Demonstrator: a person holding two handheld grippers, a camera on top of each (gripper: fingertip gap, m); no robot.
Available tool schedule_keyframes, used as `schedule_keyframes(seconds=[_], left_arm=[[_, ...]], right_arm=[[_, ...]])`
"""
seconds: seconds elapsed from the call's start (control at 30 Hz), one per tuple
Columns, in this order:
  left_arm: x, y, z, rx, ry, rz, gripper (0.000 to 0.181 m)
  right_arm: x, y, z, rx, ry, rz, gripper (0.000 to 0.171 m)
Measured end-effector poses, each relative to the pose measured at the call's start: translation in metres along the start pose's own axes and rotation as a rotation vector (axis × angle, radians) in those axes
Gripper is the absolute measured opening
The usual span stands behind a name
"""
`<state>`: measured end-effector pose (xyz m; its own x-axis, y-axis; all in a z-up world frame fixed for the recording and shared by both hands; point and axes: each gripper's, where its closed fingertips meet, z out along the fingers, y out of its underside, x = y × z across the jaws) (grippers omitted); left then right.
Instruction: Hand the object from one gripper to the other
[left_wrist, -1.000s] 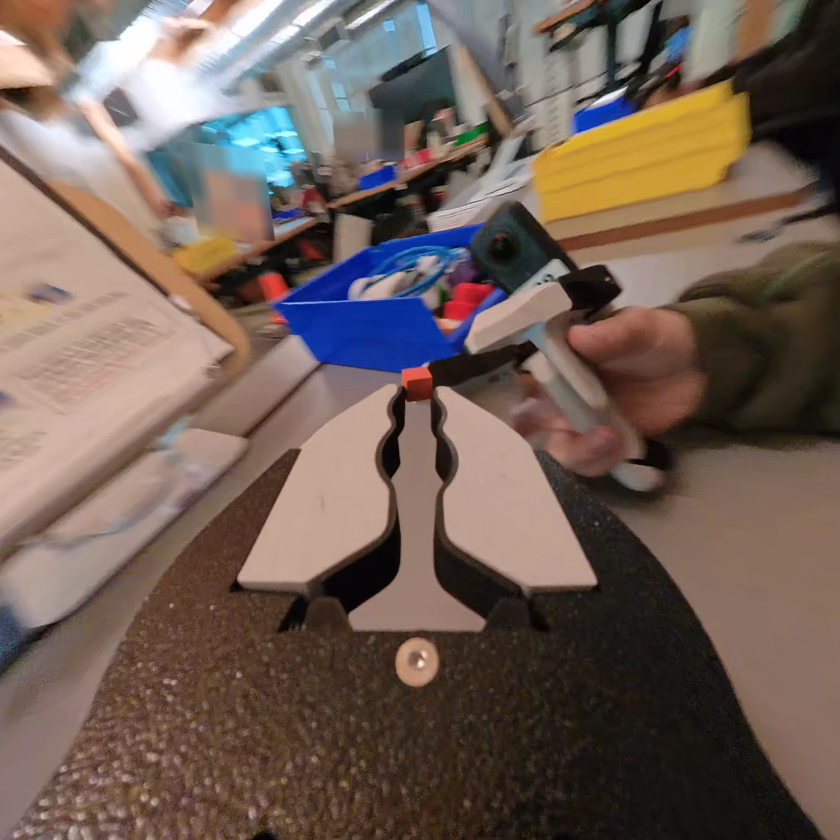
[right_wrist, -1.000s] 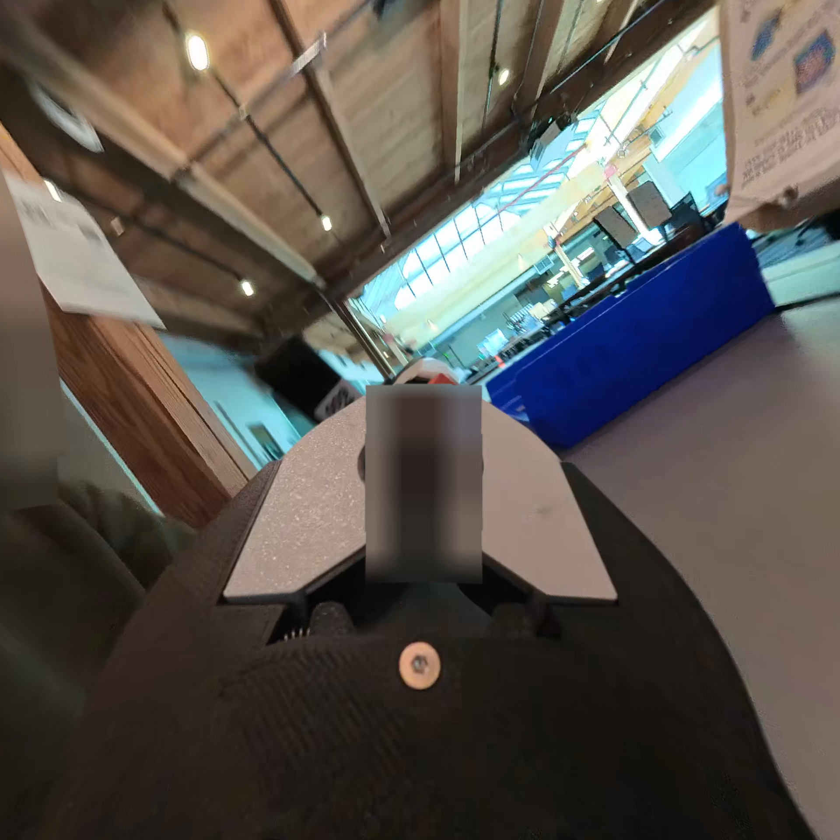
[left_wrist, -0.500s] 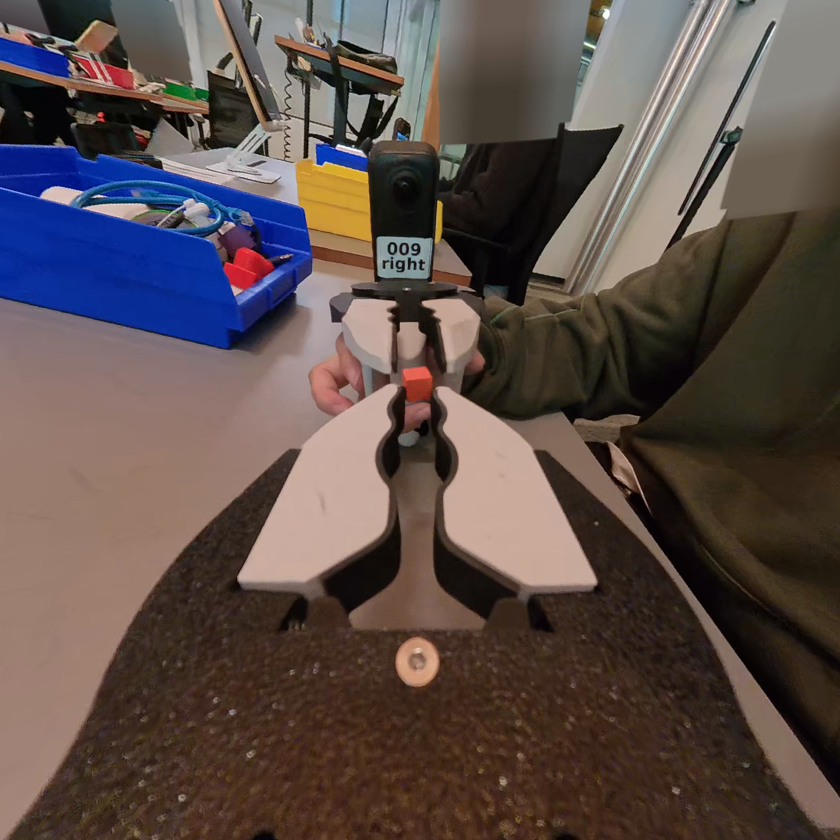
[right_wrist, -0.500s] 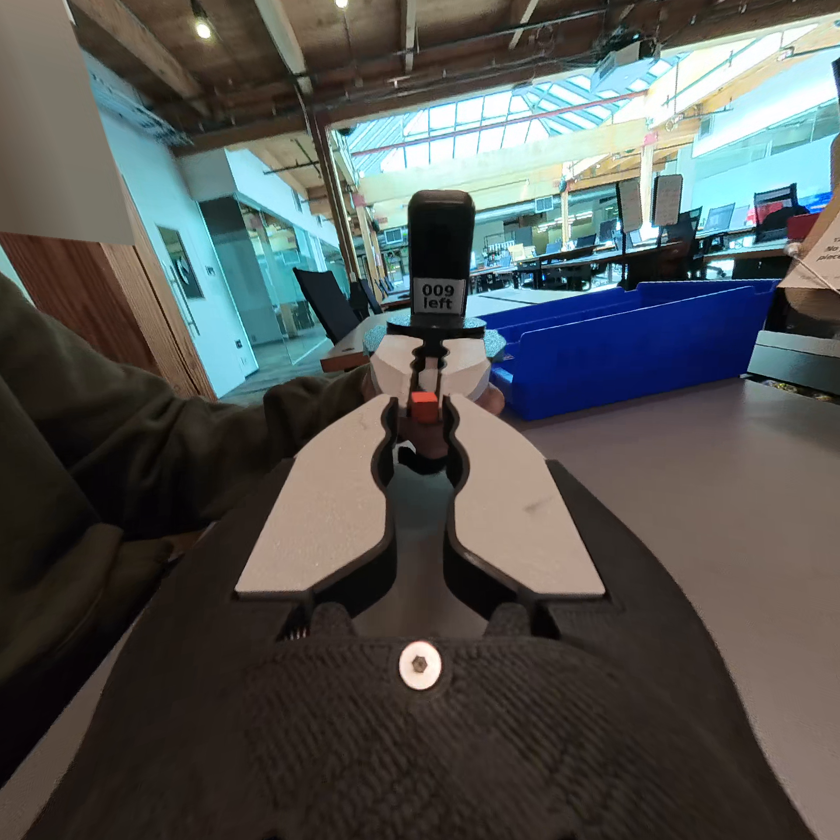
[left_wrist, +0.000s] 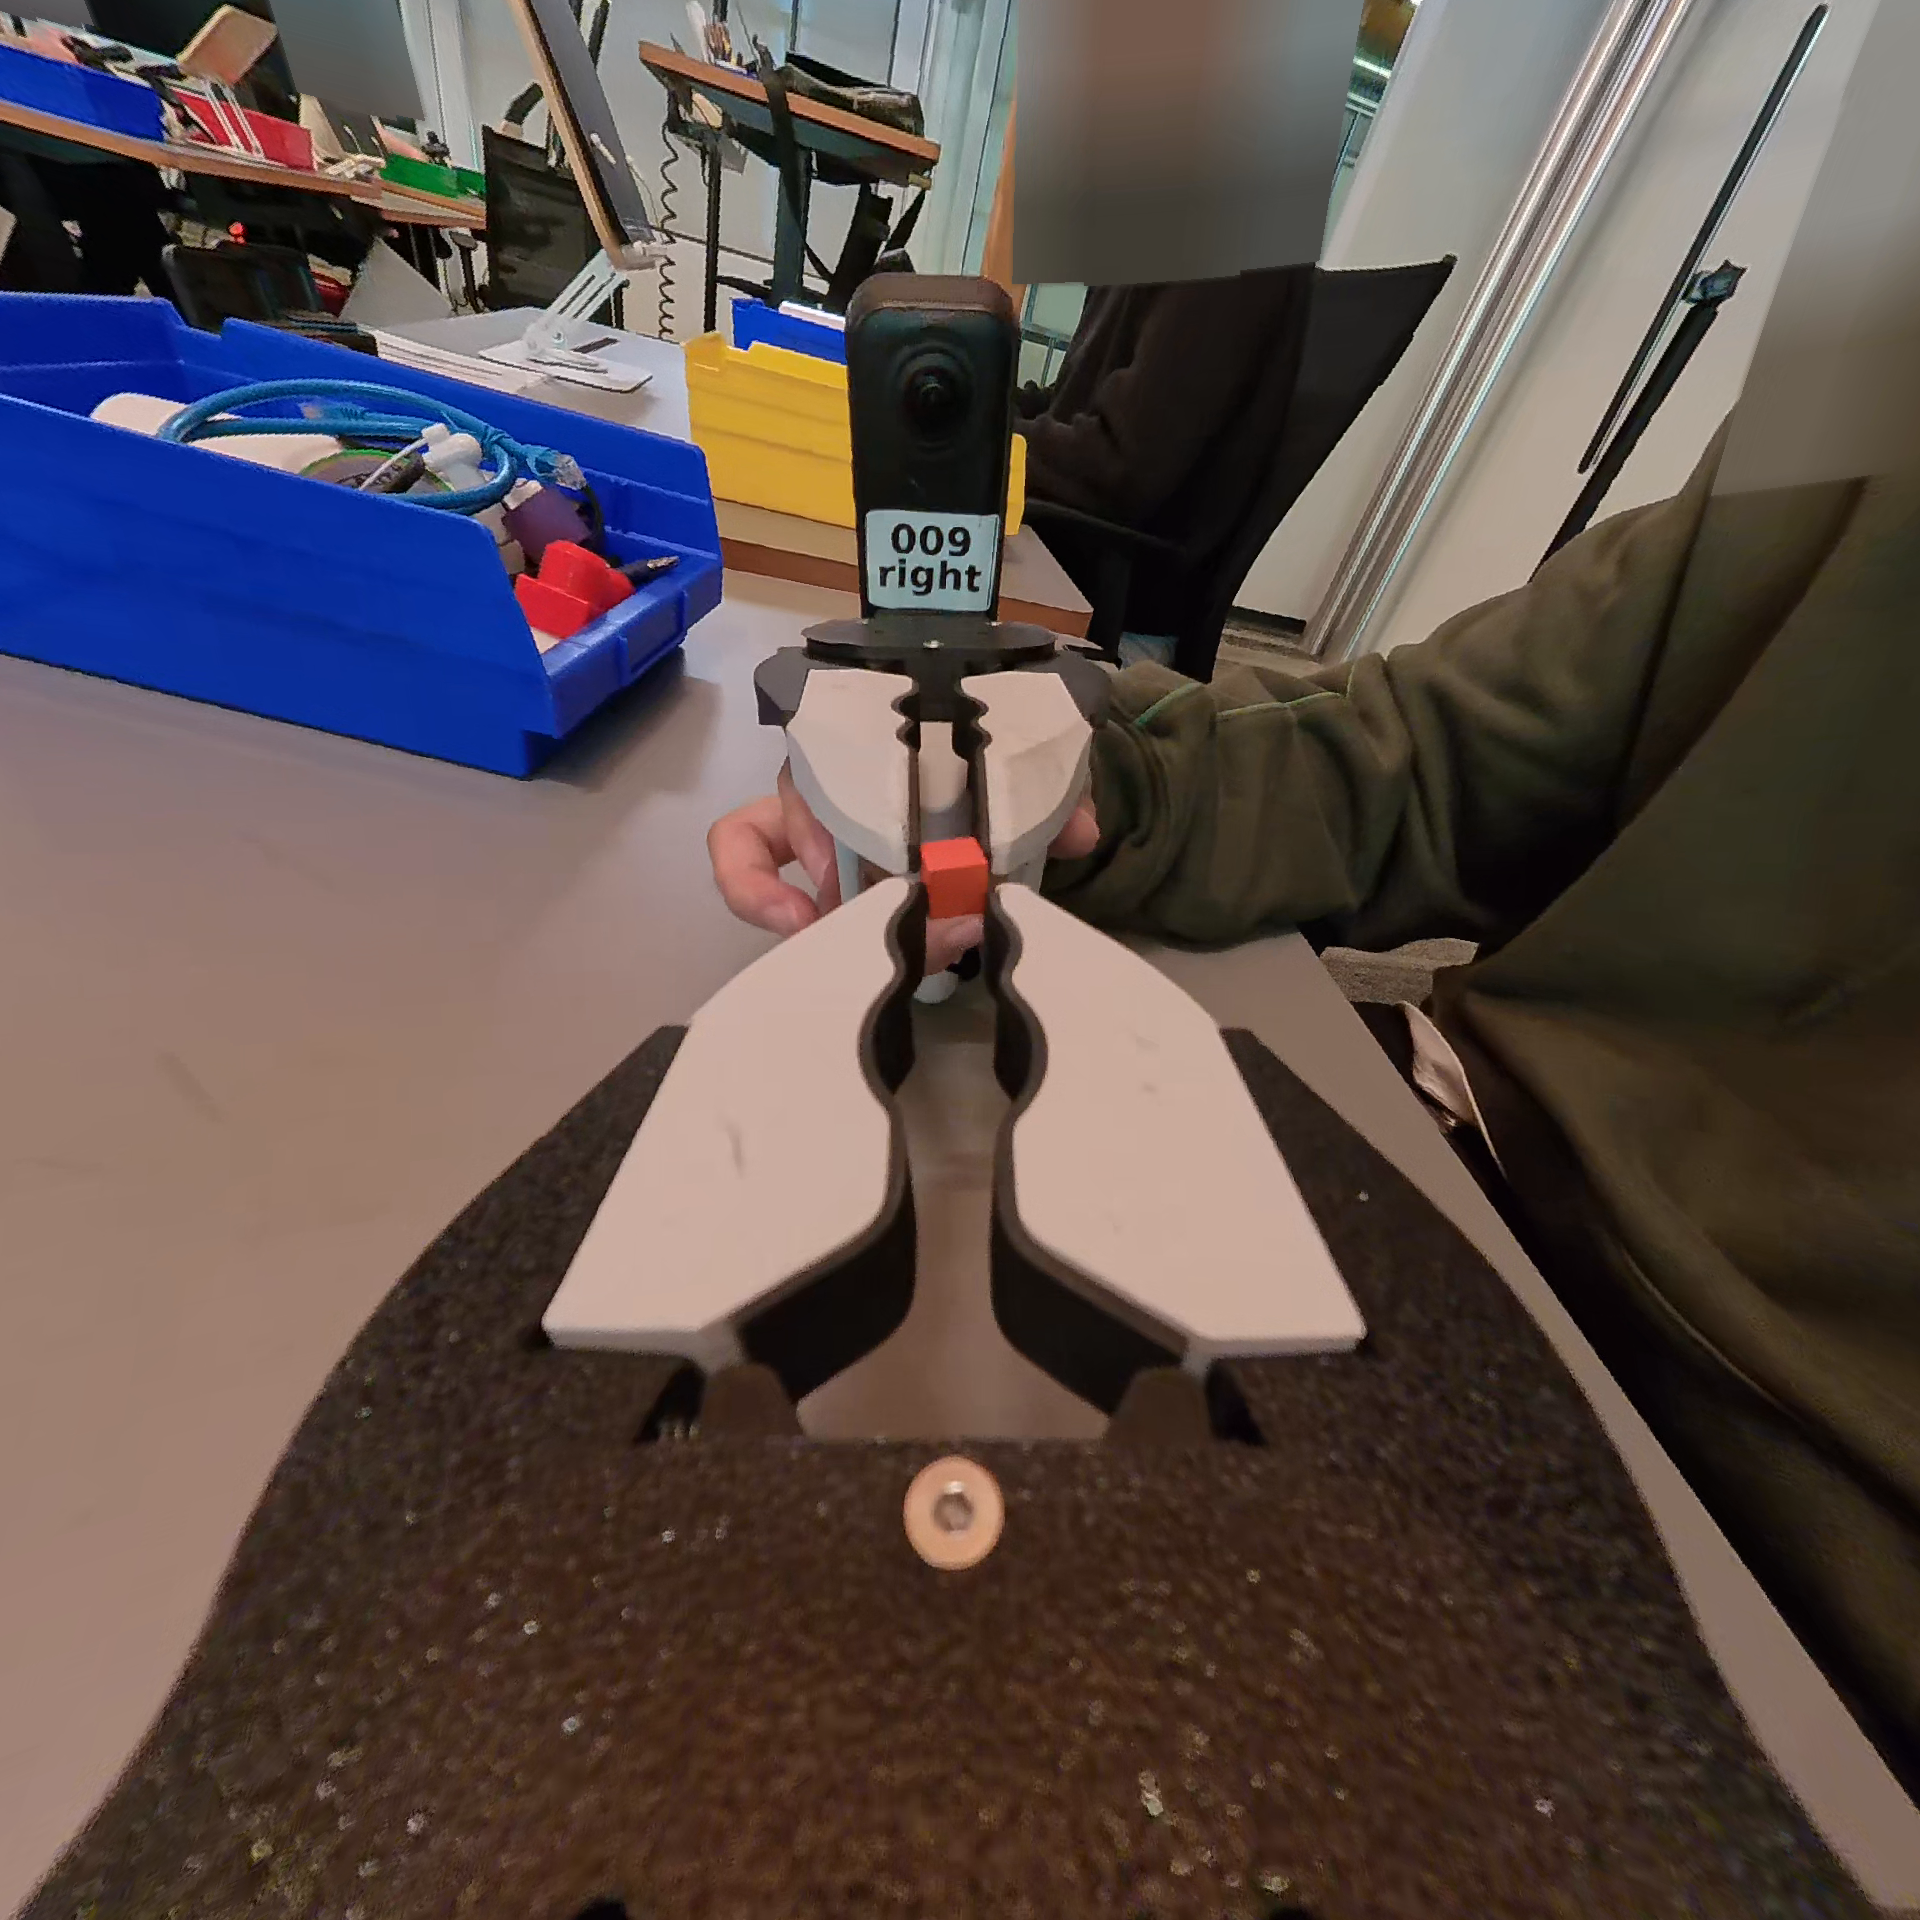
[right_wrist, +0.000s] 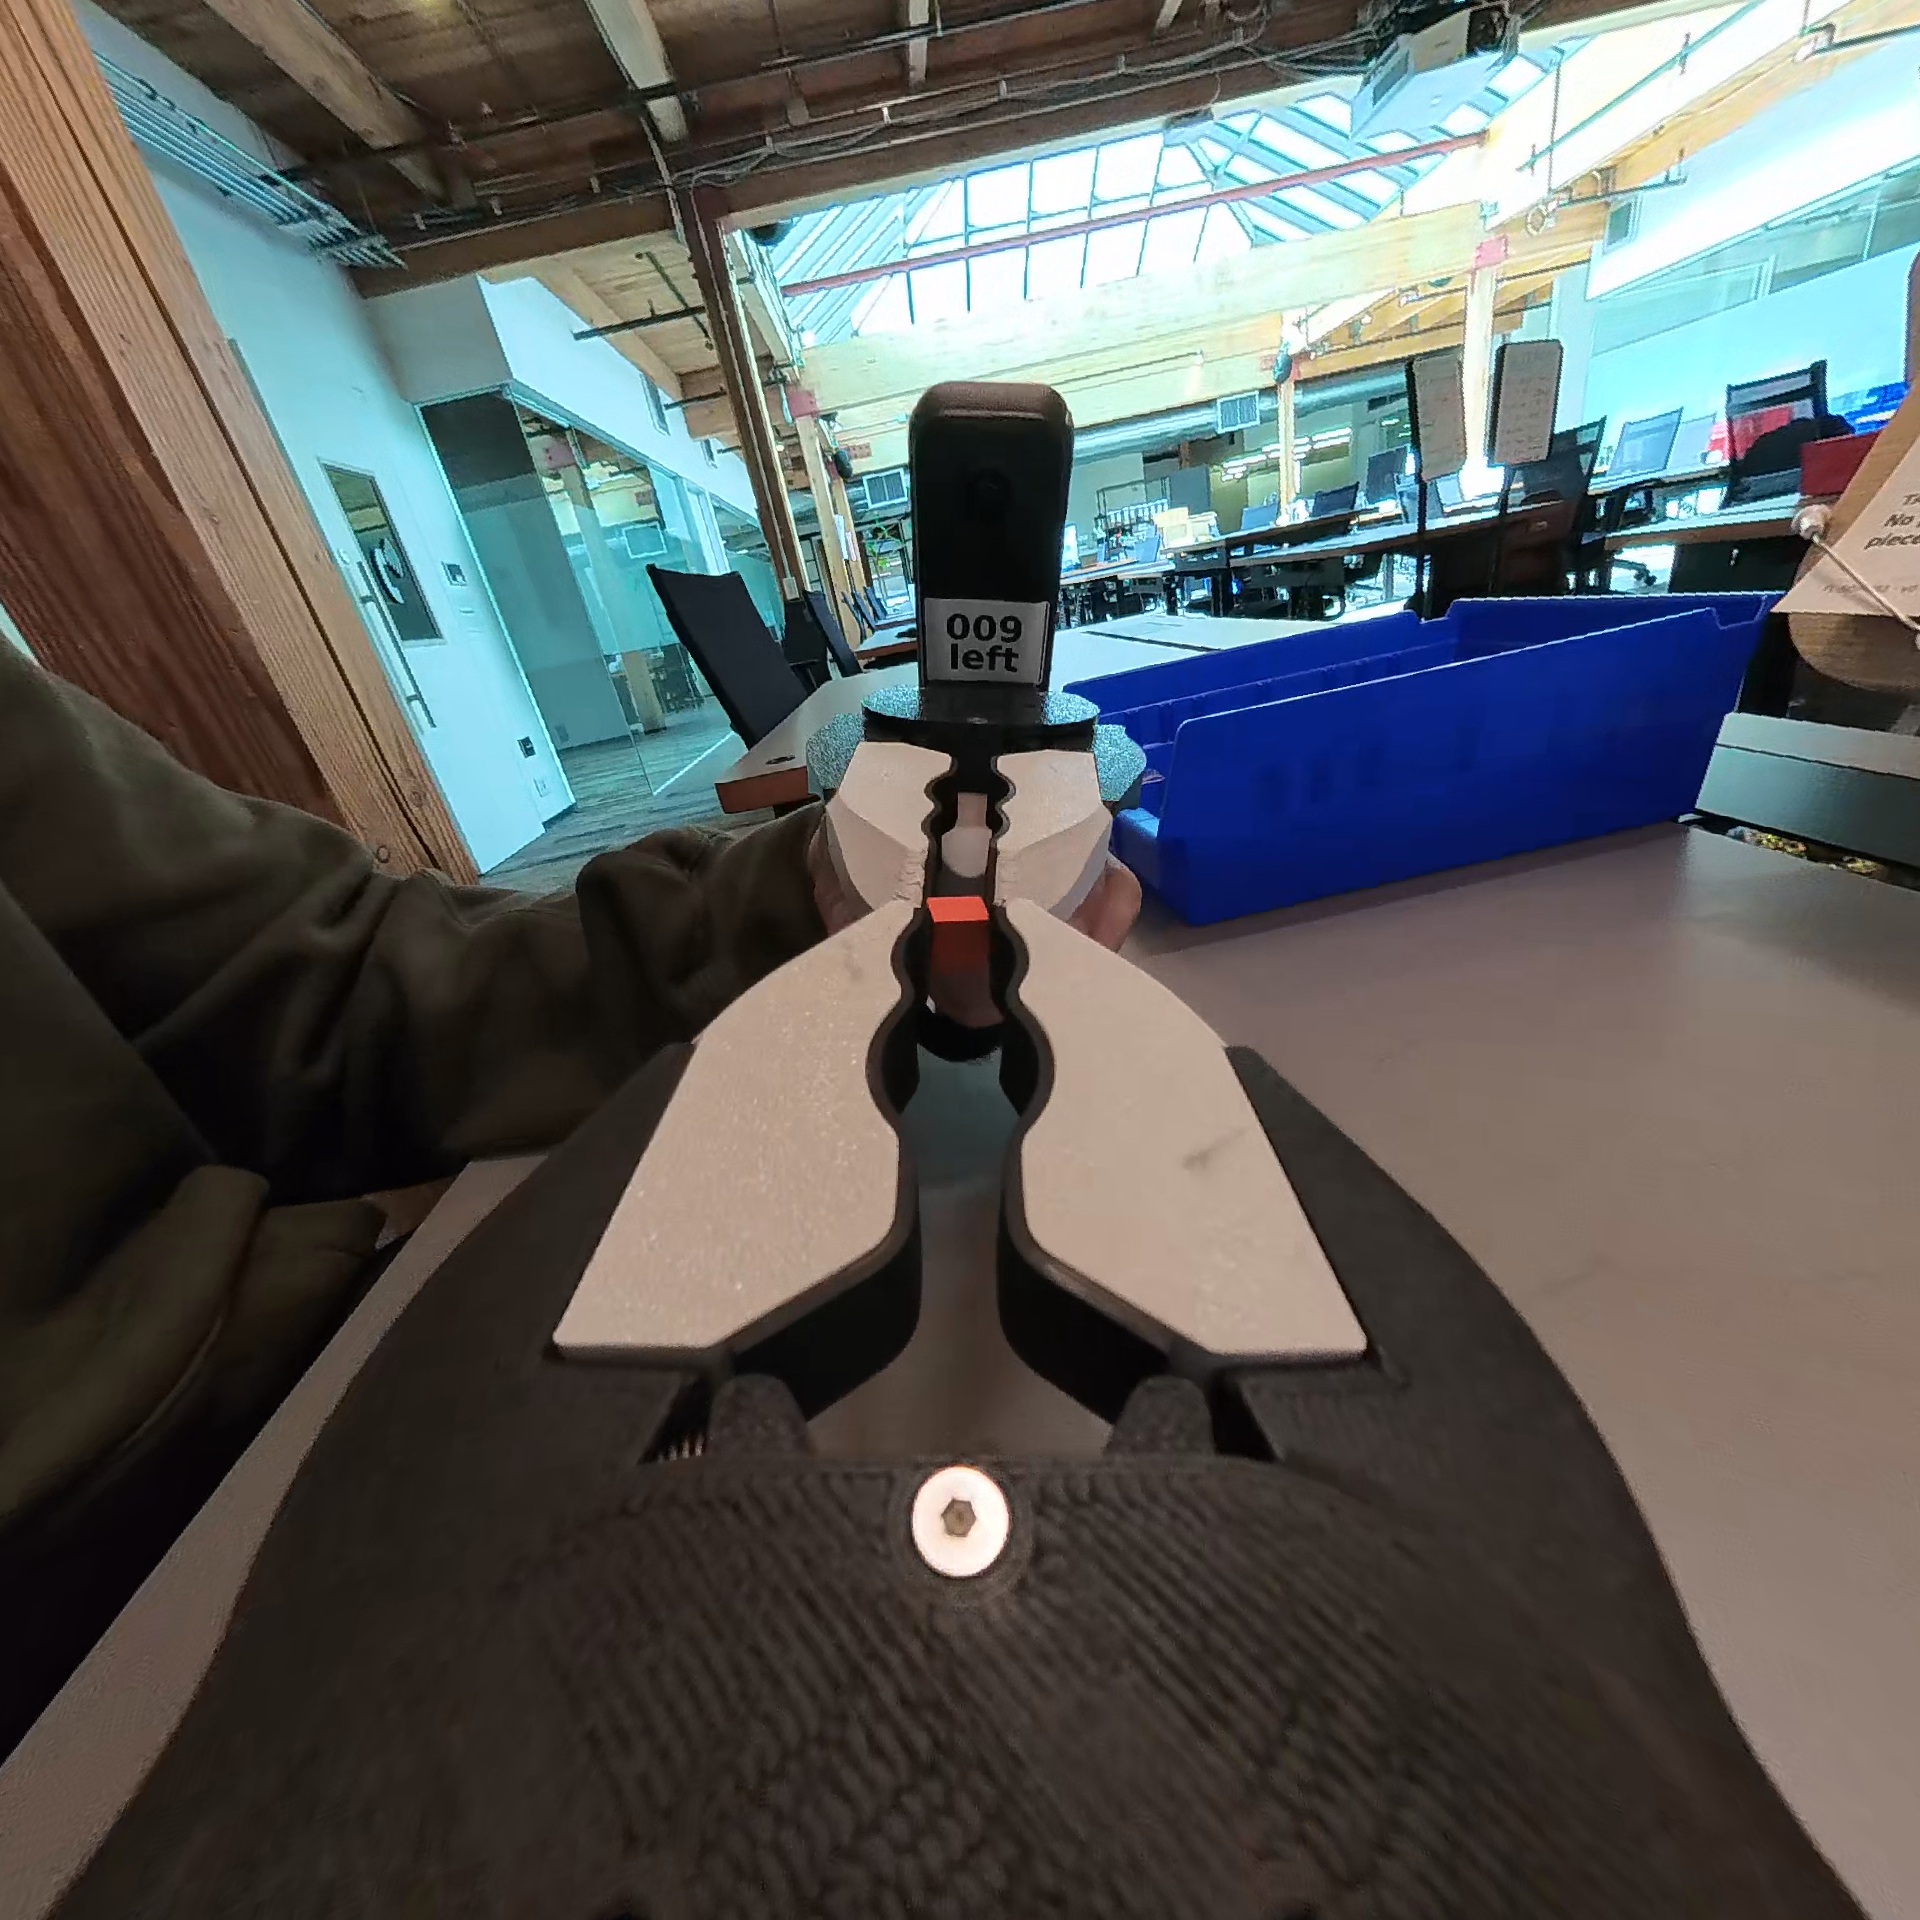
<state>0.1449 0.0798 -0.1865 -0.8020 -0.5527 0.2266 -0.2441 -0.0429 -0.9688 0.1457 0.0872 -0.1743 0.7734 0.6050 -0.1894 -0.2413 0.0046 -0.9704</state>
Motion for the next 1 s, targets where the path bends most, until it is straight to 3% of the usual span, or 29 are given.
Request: schedule_keyframes(seconds=[0.2,0.3,0.4,0.63,0.8,1.0], left_arm=[[-0.017,-0.005,0.002,0.036,-0.152,0.083,0.010],[-0.034,-0.010,0.006,0.033,-0.362,0.263,0.024],[-0.043,-0.015,0.014,-0.016,-0.565,0.511,0.026],[-0.054,-0.026,0.022,-0.070,-0.937,0.782,0.022],[-0.056,-0.029,0.017,-0.064,-1.009,0.801,0.014],[-0.052,-0.034,0.013,0.003,-0.977,0.745,0.010]], right_arm=[[0.015,-0.003,-0.003,-0.008,0.112,-0.034,0.010],[0.030,-0.014,-0.010,0.109,0.192,0.101,0.010],[0.048,-0.018,-0.021,0.225,0.269,0.256,0.010],[0.052,-0.025,-0.024,0.319,0.321,0.288,0.010],[0.049,-0.028,-0.022,0.367,0.290,0.338,0.010],[0.044,-0.030,-0.018,0.383,0.277,0.322,0.010]])
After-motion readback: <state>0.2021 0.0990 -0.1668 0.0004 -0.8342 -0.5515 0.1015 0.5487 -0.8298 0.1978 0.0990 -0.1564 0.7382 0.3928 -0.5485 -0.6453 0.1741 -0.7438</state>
